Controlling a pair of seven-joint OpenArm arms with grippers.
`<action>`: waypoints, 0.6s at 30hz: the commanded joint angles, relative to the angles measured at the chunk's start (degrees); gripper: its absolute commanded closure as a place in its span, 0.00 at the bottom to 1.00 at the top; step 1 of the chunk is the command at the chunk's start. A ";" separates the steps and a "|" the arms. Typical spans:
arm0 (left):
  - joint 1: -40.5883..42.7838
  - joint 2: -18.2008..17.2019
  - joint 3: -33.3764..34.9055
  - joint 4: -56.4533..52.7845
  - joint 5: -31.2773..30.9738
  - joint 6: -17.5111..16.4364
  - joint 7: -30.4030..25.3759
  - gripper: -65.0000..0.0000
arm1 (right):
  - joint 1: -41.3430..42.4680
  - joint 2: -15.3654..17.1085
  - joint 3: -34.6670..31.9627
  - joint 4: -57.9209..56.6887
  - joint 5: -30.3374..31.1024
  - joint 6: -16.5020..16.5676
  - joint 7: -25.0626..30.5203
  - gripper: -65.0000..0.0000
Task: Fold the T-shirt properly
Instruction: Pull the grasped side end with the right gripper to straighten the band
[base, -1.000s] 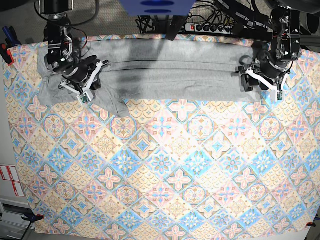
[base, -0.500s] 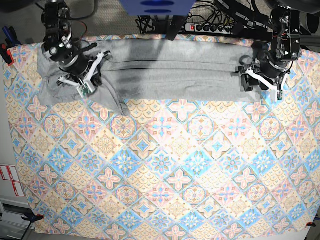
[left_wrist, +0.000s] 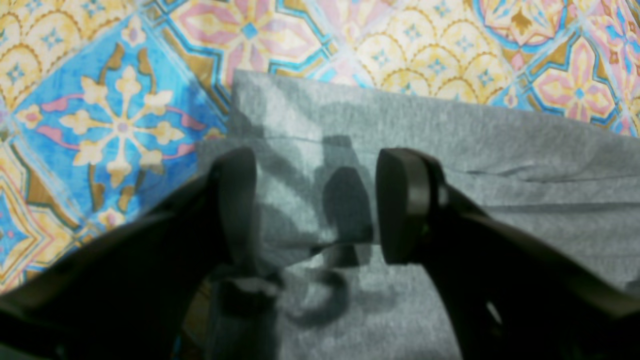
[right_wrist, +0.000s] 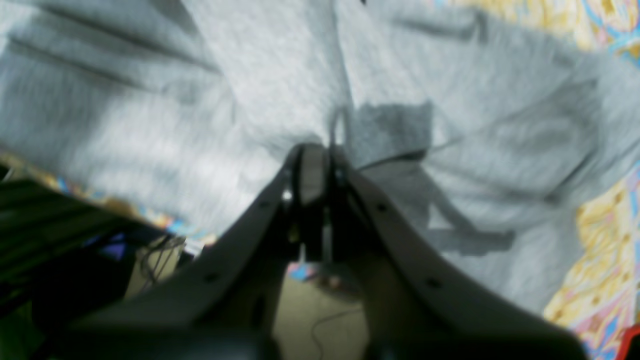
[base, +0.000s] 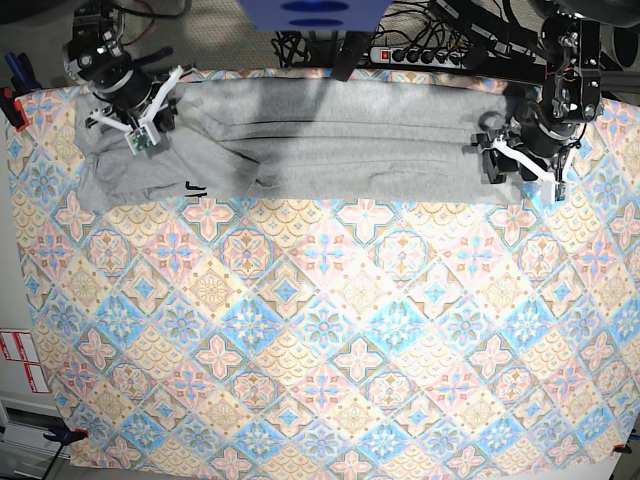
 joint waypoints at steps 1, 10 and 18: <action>-0.18 -0.75 -0.63 0.85 -0.46 -0.15 -0.85 0.40 | -0.75 0.55 0.32 1.05 0.30 -0.06 0.92 1.00; -0.18 -0.84 -0.63 1.03 -0.63 -0.15 -0.85 0.40 | -1.80 0.38 0.32 0.70 0.30 -0.15 0.83 0.96; 0.00 -0.84 -2.04 1.12 -0.63 -0.15 -0.85 0.40 | -1.80 0.20 3.13 0.87 0.30 -0.50 0.83 0.75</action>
